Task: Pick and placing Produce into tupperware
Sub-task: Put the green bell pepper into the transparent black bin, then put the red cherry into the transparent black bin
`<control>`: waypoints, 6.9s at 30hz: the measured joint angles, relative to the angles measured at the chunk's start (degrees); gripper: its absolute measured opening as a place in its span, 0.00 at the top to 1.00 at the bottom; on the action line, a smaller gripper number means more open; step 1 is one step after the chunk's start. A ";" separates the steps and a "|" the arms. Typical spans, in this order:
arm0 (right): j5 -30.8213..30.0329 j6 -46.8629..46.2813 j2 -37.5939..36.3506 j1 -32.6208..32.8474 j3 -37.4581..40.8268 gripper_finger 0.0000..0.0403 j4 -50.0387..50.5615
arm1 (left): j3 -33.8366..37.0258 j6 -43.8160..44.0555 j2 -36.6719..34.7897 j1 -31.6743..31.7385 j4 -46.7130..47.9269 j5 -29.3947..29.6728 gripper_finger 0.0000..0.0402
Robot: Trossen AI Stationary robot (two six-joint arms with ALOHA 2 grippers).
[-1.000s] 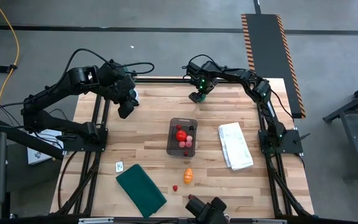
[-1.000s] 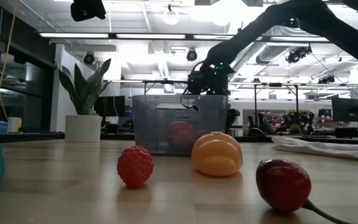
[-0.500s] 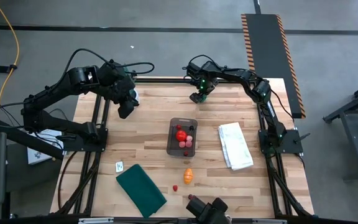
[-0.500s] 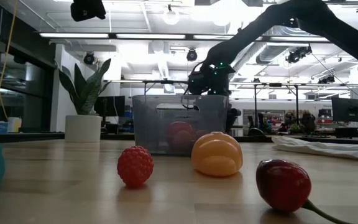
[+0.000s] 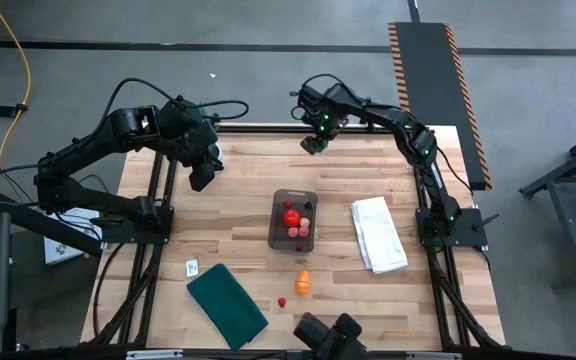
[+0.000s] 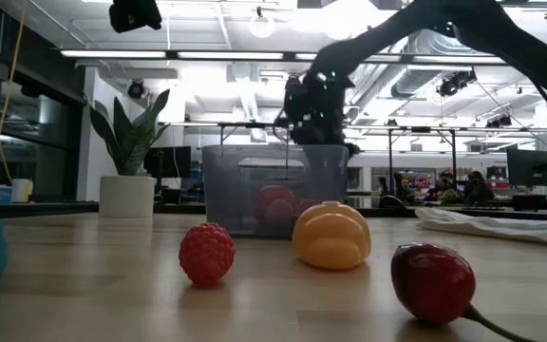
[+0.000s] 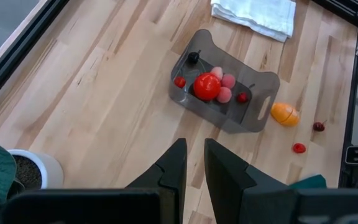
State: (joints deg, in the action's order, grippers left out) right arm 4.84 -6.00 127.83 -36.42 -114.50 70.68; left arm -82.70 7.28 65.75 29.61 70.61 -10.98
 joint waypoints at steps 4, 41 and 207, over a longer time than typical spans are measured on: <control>1.26 -0.05 0.00 0.64 -6.17 0.36 2.14 | 0.00 -1.69 0.00 0.00 0.15 -0.38 0.89; 4.90 6.03 -0.37 25.52 -20.32 0.36 12.58 | 0.00 -3.58 -0.02 0.00 7.52 -0.55 0.89; -2.45 -29.38 -31.10 59.62 5.03 0.52 15.63 | 0.00 0.83 -0.02 0.00 19.41 -0.57 0.89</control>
State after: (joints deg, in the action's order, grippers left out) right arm 2.40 -35.38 96.73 23.20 -109.47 86.31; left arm -82.70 8.11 65.73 29.61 90.02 -11.55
